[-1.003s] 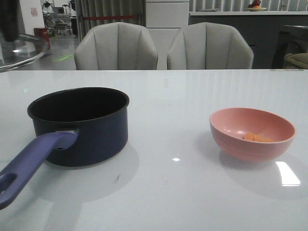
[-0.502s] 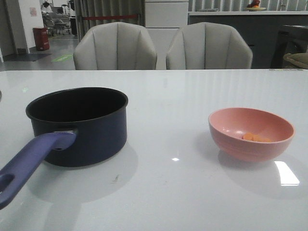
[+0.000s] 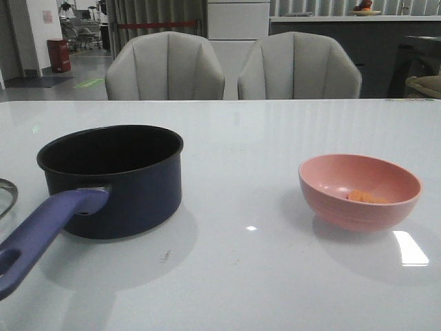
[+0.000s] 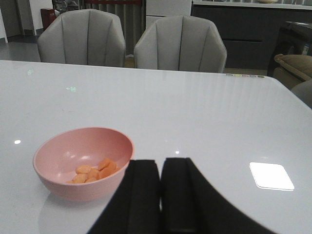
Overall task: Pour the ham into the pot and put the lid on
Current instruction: 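Lift the glass lid with the left gripper and set it beside the pot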
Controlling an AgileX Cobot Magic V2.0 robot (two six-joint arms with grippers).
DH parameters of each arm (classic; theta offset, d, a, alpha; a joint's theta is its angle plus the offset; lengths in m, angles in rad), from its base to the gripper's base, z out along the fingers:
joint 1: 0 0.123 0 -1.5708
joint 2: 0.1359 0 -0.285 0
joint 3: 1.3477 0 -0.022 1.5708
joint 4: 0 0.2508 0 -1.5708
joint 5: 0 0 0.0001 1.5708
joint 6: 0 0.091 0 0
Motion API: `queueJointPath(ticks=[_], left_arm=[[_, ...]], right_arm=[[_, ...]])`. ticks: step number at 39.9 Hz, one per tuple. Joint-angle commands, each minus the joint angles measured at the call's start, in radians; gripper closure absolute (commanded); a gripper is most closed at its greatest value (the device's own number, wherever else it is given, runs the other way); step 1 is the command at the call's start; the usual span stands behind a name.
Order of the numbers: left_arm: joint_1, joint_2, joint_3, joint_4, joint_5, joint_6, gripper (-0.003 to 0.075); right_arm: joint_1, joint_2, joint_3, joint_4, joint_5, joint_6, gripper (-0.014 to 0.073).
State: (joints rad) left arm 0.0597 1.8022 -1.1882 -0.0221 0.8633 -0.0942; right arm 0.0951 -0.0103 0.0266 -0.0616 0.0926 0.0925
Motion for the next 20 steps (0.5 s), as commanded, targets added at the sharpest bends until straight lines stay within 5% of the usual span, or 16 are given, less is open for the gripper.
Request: queueJointPath(ticks=[1, 10, 20], left_arm=[[0.001, -0.03, -0.025, -0.003, -0.031, 0.006, 0.0422], [0.001, -0.011, -0.025, -0.003, -0.019, 0.006, 0.0148], [0.001, -0.011, -0.06, 0.022, 0.044, 0.006, 0.0135]], right_arm=[[-0.007, -0.021, -0.005, -0.014, -0.081, 0.0, 0.0434], [-0.007, -0.021, -0.005, -0.014, -0.081, 0.0, 0.0434], [-0.007, -0.021, -0.005, -0.014, -0.081, 0.0, 0.0434]])
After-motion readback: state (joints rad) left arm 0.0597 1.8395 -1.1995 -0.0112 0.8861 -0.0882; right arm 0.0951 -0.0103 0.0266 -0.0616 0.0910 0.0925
